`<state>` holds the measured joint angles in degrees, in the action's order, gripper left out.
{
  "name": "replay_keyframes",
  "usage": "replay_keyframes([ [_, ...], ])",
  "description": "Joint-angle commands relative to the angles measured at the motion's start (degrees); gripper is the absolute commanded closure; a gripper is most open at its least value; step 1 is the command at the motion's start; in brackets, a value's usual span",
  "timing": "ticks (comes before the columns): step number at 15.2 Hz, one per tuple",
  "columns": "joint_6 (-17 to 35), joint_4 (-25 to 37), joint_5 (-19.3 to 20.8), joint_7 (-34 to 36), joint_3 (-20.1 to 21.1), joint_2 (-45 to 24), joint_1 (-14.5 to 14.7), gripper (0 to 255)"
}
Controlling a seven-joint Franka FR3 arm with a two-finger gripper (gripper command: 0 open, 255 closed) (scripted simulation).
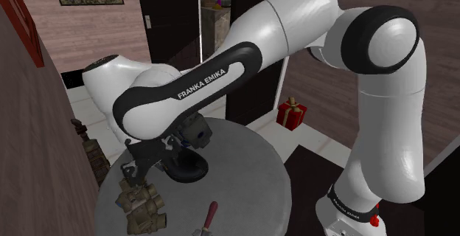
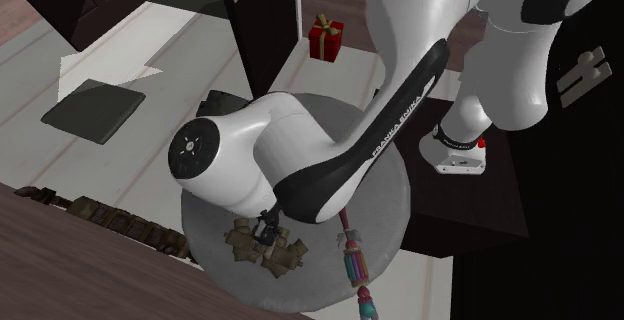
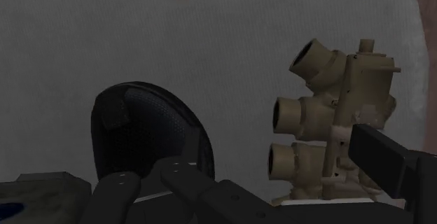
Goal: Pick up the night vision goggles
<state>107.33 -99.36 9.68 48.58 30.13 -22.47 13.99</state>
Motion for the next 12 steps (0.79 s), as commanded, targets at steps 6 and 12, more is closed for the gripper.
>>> replay_keyframes([
  [6, -5.0, 21.8, 5.5, 6.2, -2.5, -16.9, 8.8, 0],
  [12, -1.5, 19.9, 6.2, 6.5, -3.0, -18.6, 8.9, 0],
])
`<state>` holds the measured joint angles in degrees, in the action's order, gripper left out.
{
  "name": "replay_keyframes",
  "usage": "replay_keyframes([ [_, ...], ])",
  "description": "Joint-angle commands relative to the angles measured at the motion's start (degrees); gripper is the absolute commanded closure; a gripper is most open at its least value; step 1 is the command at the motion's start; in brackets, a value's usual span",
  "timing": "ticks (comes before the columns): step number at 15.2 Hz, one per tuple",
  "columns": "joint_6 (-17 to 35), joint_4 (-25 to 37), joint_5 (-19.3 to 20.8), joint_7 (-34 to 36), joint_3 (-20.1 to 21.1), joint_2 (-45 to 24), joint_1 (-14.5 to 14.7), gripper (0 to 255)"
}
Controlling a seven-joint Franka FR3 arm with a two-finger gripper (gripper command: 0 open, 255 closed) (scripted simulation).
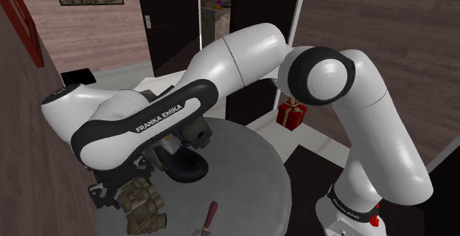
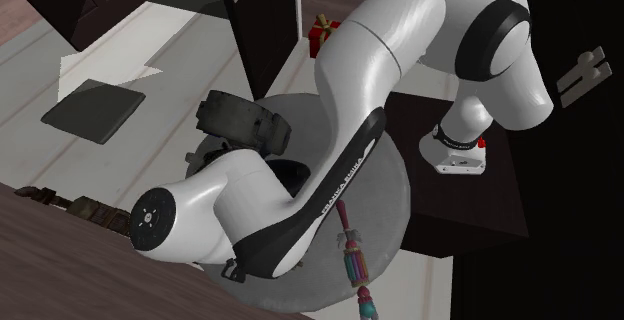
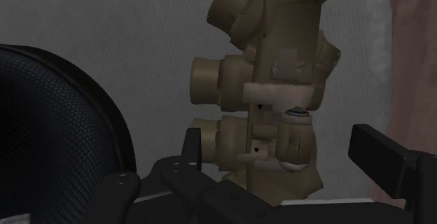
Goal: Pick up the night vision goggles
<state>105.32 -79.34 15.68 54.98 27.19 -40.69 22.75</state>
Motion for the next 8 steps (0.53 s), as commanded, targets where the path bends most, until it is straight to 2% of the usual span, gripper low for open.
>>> replay_keyframes([
  [1, 1.1, -0.4, 0.3, 0.2, -0.2, -0.7, 0.1, 0],
  [4, 1.4, -0.5, 0.4, 0.2, -0.3, -0.9, 0.1, 0],
  [5, 1.4, -0.4, 0.4, 0.2, -0.3, -1.0, 0.2, 255],
  [8, 1.4, -0.4, 0.4, 0.2, -0.3, -0.9, 0.1, 255],
])
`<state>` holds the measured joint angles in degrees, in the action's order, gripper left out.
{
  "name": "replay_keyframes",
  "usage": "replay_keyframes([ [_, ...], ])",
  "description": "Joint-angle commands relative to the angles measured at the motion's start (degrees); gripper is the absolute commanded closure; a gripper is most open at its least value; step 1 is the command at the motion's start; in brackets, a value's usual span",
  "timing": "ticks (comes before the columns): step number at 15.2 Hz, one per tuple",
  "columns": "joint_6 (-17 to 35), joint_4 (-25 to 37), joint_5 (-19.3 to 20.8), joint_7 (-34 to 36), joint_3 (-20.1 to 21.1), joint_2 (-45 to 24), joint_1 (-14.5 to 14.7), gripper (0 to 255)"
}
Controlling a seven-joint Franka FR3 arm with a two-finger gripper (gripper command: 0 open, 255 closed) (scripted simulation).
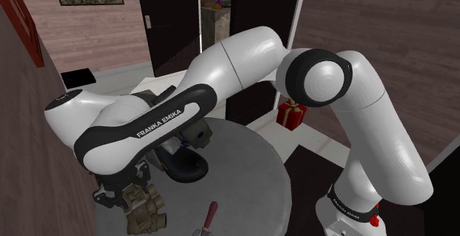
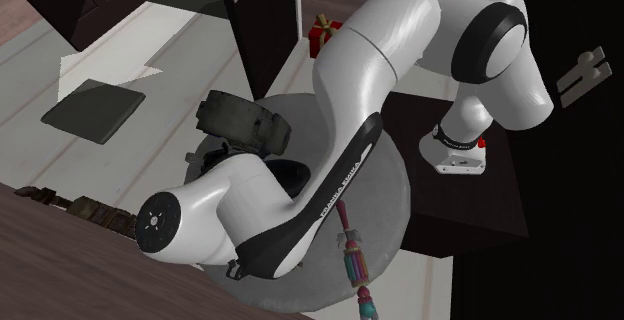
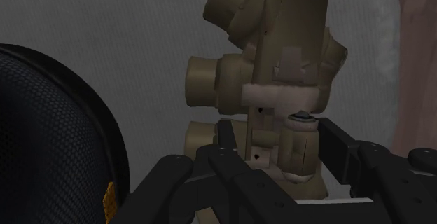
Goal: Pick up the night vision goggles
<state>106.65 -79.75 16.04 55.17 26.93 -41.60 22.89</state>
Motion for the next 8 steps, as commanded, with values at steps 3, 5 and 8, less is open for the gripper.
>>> replay_keyframes([
  [3, 0.0, 0.0, 0.0, 0.0, 0.0, -0.1, 0.0, 255],
  [5, 0.0, 0.0, 0.0, 0.0, 0.0, 0.0, 0.0, 255],
  [8, -1.0, 0.4, -0.3, -0.1, 0.2, 0.6, -0.1, 255],
])
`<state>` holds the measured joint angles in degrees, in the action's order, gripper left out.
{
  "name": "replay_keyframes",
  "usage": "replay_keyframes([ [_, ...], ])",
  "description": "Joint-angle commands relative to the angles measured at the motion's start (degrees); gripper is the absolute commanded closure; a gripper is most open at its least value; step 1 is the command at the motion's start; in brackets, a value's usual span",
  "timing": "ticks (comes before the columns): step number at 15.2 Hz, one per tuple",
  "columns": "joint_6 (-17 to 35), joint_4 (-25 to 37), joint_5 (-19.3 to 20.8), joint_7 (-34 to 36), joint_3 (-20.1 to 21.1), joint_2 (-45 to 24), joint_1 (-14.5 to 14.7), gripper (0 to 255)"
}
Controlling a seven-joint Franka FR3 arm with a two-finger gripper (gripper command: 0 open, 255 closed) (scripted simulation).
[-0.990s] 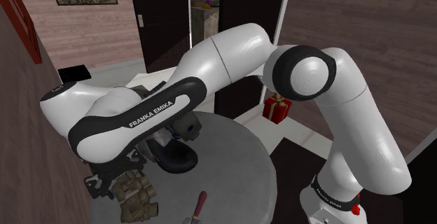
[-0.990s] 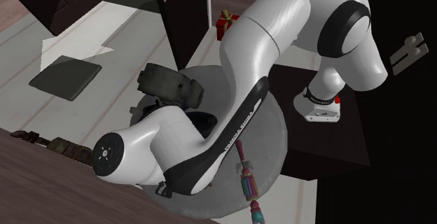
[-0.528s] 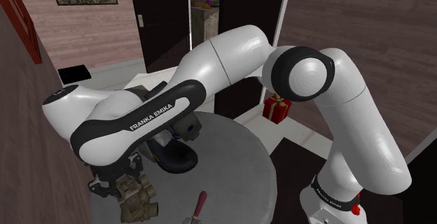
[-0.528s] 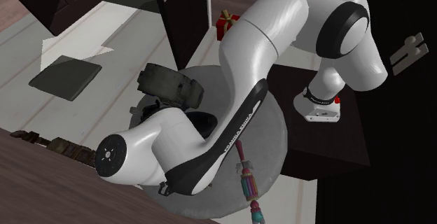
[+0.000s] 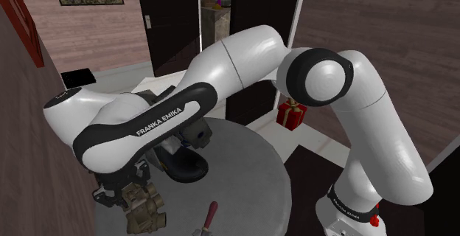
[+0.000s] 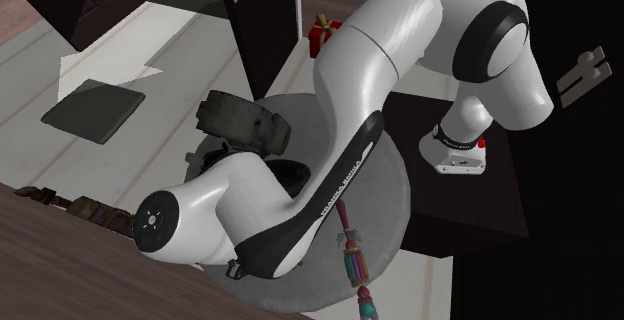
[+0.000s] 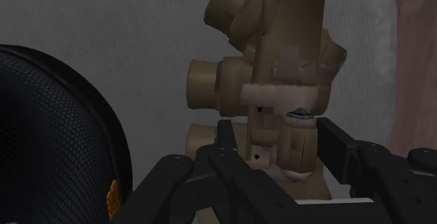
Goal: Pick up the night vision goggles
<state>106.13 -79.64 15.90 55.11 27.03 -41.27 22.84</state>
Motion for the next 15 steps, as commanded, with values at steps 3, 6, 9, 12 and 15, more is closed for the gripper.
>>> replay_keyframes([
  [3, -2.2, 1.2, -0.5, -0.2, 0.4, 1.2, 0.0, 255],
  [6, -4.0, 2.3, -0.8, -0.4, 0.6, 2.0, -0.1, 255],
  [9, -5.9, 3.5, -1.2, -0.6, 0.8, 2.7, 0.0, 255],
  [12, -7.8, 4.9, -1.5, -0.7, 1.0, 3.3, 0.1, 255],
  [15, -8.6, 5.4, -1.6, -0.8, 1.1, 3.5, 0.1, 255],
])
